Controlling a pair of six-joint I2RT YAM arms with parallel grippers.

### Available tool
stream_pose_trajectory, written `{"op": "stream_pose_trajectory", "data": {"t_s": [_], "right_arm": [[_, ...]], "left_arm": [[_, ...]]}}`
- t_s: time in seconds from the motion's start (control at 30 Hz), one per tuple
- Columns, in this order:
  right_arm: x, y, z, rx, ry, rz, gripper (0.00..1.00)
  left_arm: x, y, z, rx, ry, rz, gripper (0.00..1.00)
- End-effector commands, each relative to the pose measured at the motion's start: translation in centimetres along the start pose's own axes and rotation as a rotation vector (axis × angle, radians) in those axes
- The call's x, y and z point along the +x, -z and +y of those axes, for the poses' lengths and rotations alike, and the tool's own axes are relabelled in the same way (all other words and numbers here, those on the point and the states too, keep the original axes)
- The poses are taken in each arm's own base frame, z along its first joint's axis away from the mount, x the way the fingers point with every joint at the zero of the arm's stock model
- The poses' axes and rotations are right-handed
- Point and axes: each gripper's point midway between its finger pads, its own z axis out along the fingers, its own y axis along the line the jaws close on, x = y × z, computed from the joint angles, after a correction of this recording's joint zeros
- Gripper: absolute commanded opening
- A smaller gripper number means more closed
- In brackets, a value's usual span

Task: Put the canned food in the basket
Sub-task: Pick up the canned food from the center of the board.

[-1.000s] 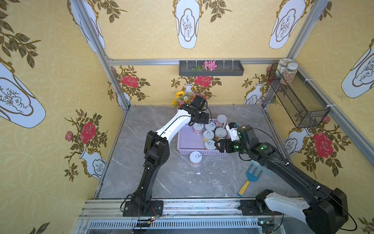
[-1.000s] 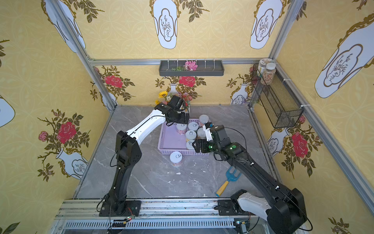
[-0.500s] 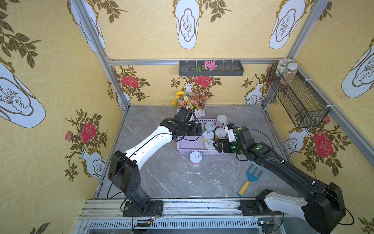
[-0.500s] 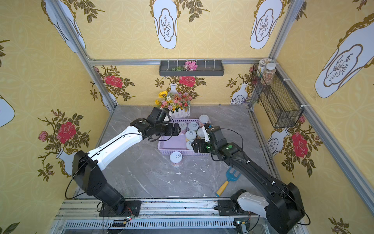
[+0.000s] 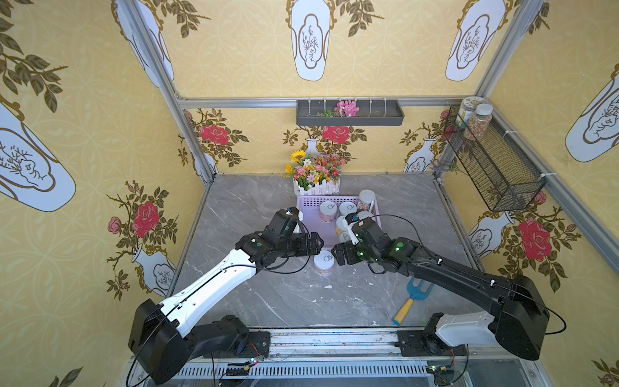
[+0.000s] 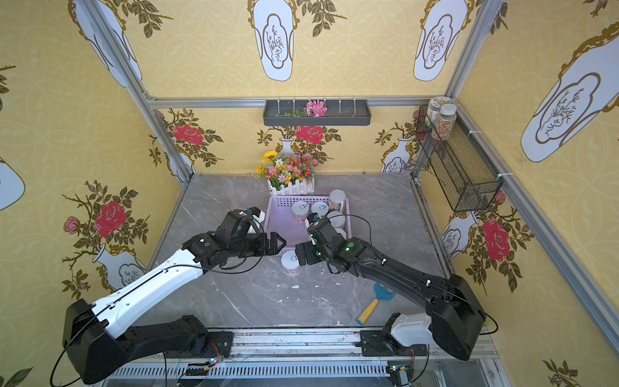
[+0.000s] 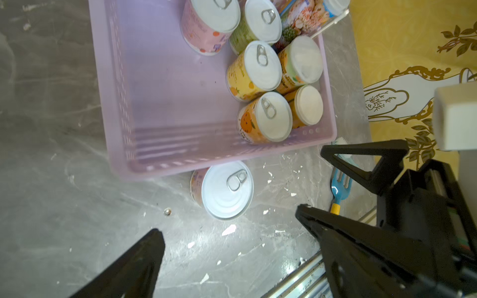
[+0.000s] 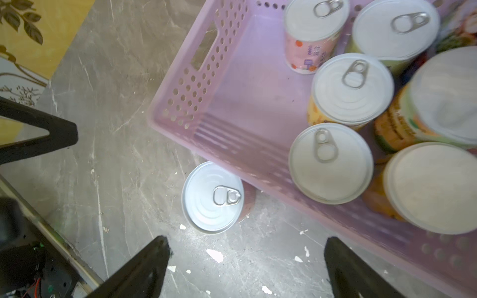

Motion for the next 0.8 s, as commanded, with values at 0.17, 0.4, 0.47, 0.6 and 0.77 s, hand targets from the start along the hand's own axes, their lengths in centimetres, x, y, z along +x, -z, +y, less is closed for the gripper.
{"op": "stream_pose_trajectory", "data": {"t_s": [0.17, 0.4, 0.47, 0.6, 0.77], "right_arm": [[2.2, -1.6, 1.0, 0.091, -0.030, 0.088, 0.97], [2.9, -3.2, 2.9, 0.104, -0.015, 0.134, 0.97], [2.9, -3.6, 3.4, 0.114, -0.017, 0.151, 0.97], [2.6, -4.2, 3.1, 0.185, -0.032, 0.184, 0.97], [2.3, -4.6, 2.8, 0.245, -0.061, 0.225, 0.97]], "left_arm": [[6.4, 0.2, 3.4, -0.007, 0.158, 0.081, 1.00], [7.7, 1.3, 4.2, 0.064, 0.213, 0.019, 1.00], [7.7, 1.5, 4.0, 0.085, 0.217, 0.004, 0.99], [7.3, 2.0, 3.9, 0.103, 0.219, -0.030, 0.99], [7.0, 2.0, 3.8, 0.098, 0.212, -0.033, 0.99]]}}
